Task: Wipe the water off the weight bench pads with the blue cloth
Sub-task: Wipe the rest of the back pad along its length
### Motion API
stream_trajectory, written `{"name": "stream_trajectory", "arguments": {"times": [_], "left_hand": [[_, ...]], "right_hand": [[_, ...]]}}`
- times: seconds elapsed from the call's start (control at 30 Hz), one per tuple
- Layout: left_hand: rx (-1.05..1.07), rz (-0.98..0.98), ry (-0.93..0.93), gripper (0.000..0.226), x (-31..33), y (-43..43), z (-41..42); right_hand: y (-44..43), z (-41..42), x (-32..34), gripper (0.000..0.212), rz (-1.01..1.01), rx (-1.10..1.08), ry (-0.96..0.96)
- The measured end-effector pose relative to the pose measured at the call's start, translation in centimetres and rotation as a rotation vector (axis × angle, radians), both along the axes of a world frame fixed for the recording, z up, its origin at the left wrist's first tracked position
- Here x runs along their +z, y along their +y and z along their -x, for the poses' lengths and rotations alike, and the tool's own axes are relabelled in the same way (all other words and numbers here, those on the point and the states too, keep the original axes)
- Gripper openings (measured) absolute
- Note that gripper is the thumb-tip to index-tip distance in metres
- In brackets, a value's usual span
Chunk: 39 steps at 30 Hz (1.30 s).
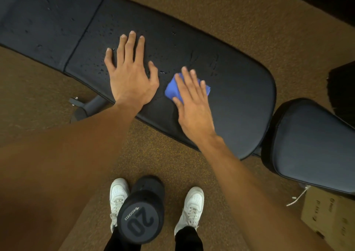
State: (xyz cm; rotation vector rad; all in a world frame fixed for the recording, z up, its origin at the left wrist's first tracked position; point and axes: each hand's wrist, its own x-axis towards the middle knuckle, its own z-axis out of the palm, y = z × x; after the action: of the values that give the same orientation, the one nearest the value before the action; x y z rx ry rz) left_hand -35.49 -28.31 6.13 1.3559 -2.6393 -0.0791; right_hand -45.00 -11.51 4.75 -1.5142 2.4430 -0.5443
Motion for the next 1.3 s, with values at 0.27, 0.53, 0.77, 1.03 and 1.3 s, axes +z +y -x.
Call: {"name": "stream_trajectory", "arguments": {"times": [0.27, 0.53, 0.77, 1.03, 1.3], "left_hand": [[-0.026, 0.017, 0.043, 0.067, 0.8, -1.5, 1.9], [-0.112, -0.021, -0.061, 0.067, 0.1, -2.2, 2.9], [-0.121, -0.037, -0.087, 0.069, 0.3, -2.2, 3.1], [-0.108, -0.039, -0.077, 0.069, 0.1, -2.3, 3.1], [-0.11, -0.028, -0.065, 0.068, 0.0, -2.3, 3.1]], "right_hand": [[6.8, 5.2, -0.5, 0.056, -0.001, -0.221, -0.052], [0.2, 7.5, -0.5, 0.055, 0.048, -0.307, -0.07], [3.8, 9.6, -0.9, 0.056, -0.007, -0.304, -0.055], [5.1, 6.9, 0.0, 0.057, -0.033, 0.0, -0.021], [-0.2, 8.3, -0.5, 0.056, 0.022, -0.293, -0.047]]}}
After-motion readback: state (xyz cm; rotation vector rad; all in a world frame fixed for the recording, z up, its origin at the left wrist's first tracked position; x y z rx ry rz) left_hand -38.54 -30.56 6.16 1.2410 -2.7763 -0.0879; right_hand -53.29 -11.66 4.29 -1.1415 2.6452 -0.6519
